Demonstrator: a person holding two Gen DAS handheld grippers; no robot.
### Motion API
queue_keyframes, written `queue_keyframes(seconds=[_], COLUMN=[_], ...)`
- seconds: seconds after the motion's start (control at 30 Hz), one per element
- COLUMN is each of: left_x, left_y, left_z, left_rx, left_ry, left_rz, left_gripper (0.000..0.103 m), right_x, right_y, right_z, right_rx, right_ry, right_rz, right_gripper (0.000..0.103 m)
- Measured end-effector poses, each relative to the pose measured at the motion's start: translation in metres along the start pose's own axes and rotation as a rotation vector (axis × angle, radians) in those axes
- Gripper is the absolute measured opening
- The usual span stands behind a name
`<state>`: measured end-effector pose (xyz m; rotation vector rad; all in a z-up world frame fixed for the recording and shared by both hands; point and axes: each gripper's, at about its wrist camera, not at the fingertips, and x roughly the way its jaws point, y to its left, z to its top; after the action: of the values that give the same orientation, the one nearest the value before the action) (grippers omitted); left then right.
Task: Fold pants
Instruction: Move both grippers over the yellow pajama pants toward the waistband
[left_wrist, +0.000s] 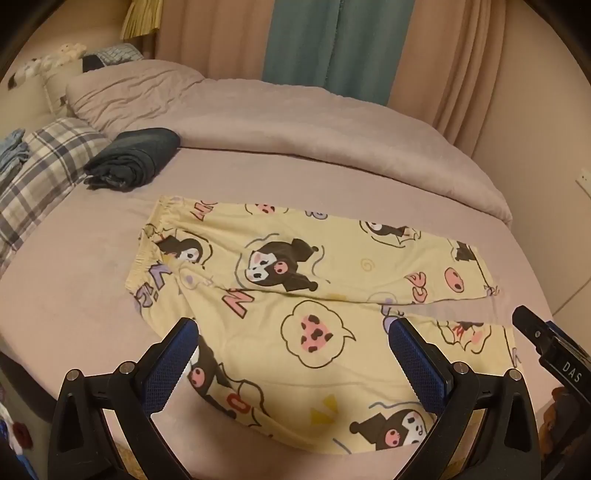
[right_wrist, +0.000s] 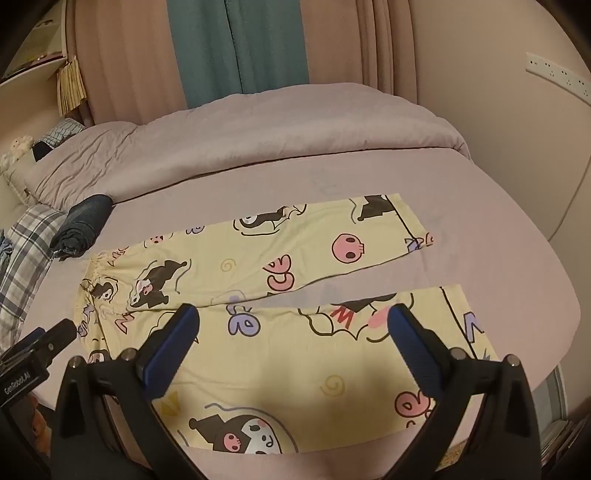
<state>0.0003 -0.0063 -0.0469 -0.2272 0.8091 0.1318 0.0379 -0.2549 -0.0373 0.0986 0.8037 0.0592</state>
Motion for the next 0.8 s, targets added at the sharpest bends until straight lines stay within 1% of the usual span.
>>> queue_keyframes(seconds=[0.23, 0.27, 0.43, 0.47, 0.53, 0.67, 0.8], left_x=[0.001, 0.001, 0.003, 0.004, 0.005, 0.007, 0.008], left_y=[0.006, 0.007, 0.012, 0.014, 0.018, 0.031, 0.037], left_z=[-0.001, -0.002, -0.002, -0.002, -0.002, 0.001, 0.002], left_rx=[-0.012, -0.015, -0.023, -0.027, -0.032, -0.070, -0.093], left_ry=[0.000, 0.002, 0.007, 0.008, 0.012, 0.012, 0.016], left_rz=[0.014, 0.011, 0.016, 0.015, 0.009, 0.029, 0.026], left_gripper=[0.103, 0.103, 0.103, 0.103, 0.103, 0.103, 0.103], right_x=[-0.001, 0.001, 0.004, 0.003, 0.004, 0.004, 0.006], right_y=[-0.006, 0.001, 0.009, 0.002, 0.002, 0.003, 0.004], right_z=[0.001, -0.001, -0.003, -0.004, -0.004, -0.005, -0.003], right_rx=[0.009, 0.006, 0.009, 0.008, 0.006, 0.011, 0.025], right_ry=[0.002, 0.004, 0.010, 0.003, 0.010, 0.009, 0.006], right_rz=[-0.001, -0.002, -0.018, -0.014, -0.020, -0.026, 0.007], right_gripper=[0.102, 0.102, 0.102, 0.102, 0.102, 0.102, 0.102])
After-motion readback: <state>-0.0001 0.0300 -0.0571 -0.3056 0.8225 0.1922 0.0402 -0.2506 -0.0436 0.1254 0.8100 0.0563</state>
